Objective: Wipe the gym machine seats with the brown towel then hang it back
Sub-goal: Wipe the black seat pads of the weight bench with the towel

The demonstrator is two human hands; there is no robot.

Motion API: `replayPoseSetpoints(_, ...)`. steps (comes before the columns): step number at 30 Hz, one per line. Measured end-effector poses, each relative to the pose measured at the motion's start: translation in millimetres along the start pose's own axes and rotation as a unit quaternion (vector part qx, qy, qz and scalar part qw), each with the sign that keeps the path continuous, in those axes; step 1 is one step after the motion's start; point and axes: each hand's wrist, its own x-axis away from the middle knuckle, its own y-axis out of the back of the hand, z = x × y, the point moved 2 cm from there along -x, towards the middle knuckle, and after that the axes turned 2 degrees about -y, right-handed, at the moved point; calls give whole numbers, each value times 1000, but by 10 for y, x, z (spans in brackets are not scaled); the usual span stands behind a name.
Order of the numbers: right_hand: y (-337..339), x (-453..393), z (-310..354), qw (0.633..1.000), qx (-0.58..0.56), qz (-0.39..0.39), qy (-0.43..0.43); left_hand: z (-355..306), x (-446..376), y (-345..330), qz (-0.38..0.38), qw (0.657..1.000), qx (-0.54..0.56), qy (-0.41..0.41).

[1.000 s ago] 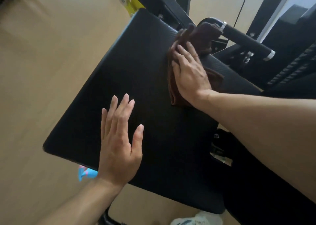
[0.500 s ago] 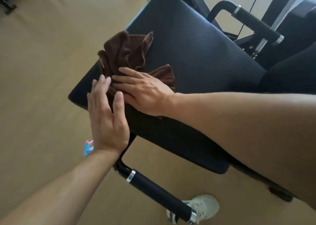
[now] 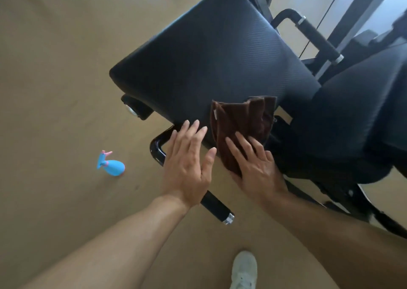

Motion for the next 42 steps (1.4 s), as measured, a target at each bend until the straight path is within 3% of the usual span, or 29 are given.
replayPoseSetpoints(7, -86, -96, 46, 999, -6, -38, 23, 70, -20, -241, -6, 991, -128, -48)
replayPoseSetpoints(10, -70, -252, 122, 996, -19, -46, 79, 23, -24, -203, -44, 995, -84, -42)
replayPoseSetpoints(13, 82, -582, 345, 991, -48, -32, 119, 129, -131, -41, -131, 990, -40, 40)
replayPoseSetpoints(18, 459, -1410, 997, 981, -83, -46, 168, 548, -265, 6, -244, 935, -2, 257)
replayPoseSetpoints(23, 760, -2191, 1713, 972, -68, -46, 219, 520, -228, -54, -263, 930, 0, 256)
replayPoseSetpoints(28, 597, -1917, 1556, 959, -9, -98, 264, 531, -238, -47, -256, 933, -5, 253)
replayPoseSetpoints(31, 481, -1553, 1276, 963, -14, -107, 246, 523, -238, -33, -256, 932, -18, 255)
replayPoseSetpoints(38, -21, -291, 349, 988, -43, -116, 93, 505, -243, -35, -233, 942, -37, 238)
replayPoseSetpoints(42, -39, -282, 312, 987, -80, -119, 72, 520, -249, -54, -228, 947, -27, 224)
